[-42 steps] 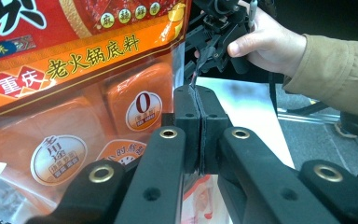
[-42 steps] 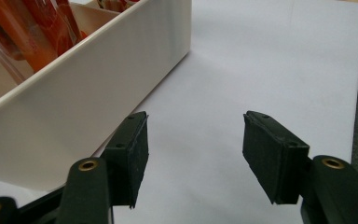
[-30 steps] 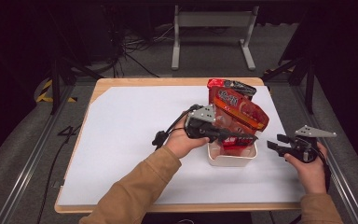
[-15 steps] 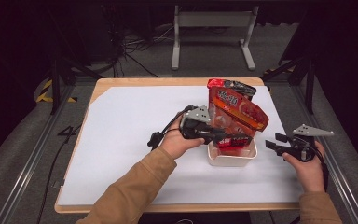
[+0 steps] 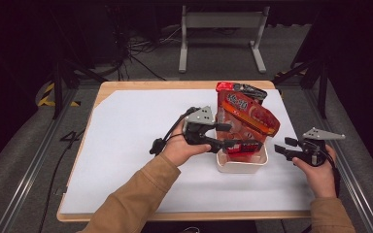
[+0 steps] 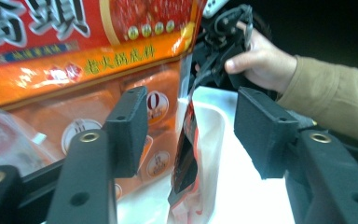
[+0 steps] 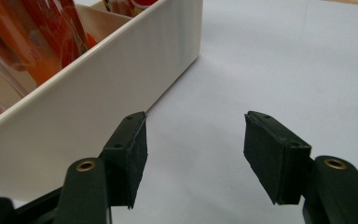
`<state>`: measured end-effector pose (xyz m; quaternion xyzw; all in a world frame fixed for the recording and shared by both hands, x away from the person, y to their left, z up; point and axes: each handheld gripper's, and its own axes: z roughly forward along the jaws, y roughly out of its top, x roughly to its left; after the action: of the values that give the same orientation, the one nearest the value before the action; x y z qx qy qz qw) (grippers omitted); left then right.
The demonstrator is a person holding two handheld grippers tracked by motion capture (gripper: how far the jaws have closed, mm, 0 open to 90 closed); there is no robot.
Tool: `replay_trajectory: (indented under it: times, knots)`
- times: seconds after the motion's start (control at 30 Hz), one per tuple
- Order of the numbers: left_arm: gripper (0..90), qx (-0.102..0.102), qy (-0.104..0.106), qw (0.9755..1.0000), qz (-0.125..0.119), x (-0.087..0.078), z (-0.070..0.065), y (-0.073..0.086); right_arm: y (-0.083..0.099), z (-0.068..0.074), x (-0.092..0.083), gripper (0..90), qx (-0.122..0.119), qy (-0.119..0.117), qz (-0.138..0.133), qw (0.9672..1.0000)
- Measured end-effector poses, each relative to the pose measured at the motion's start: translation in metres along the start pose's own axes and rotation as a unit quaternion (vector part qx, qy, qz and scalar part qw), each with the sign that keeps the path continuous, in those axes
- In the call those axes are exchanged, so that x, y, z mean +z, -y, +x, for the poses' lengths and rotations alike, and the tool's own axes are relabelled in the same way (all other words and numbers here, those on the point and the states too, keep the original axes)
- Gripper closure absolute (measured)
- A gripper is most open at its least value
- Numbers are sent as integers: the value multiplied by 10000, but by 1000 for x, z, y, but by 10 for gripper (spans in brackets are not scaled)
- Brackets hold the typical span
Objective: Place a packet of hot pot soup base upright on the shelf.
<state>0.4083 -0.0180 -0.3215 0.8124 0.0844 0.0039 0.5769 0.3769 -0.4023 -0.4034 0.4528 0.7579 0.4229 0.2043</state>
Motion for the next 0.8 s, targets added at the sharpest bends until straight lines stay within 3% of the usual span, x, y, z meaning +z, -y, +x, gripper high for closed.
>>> replay_trajectory:
  times: [0.17,0.4,0.63,0.8]
  knots:
    - [433,-55,-63,9999,-128,-10,-1,-2,-1,1,-1,398,12,-29,-18,10000]
    - [424,-51,-225,9997,-43,-22,-1,-2,-2,1,-2,396,26,-29,-45,10000]
    - [386,-7,-527,9986,51,-46,-4,6,-5,3,-5,389,21,-69,-104,9999]
    - [362,-107,-807,9967,8,-72,-4,17,-6,5,-6,382,14,-112,-121,9999]
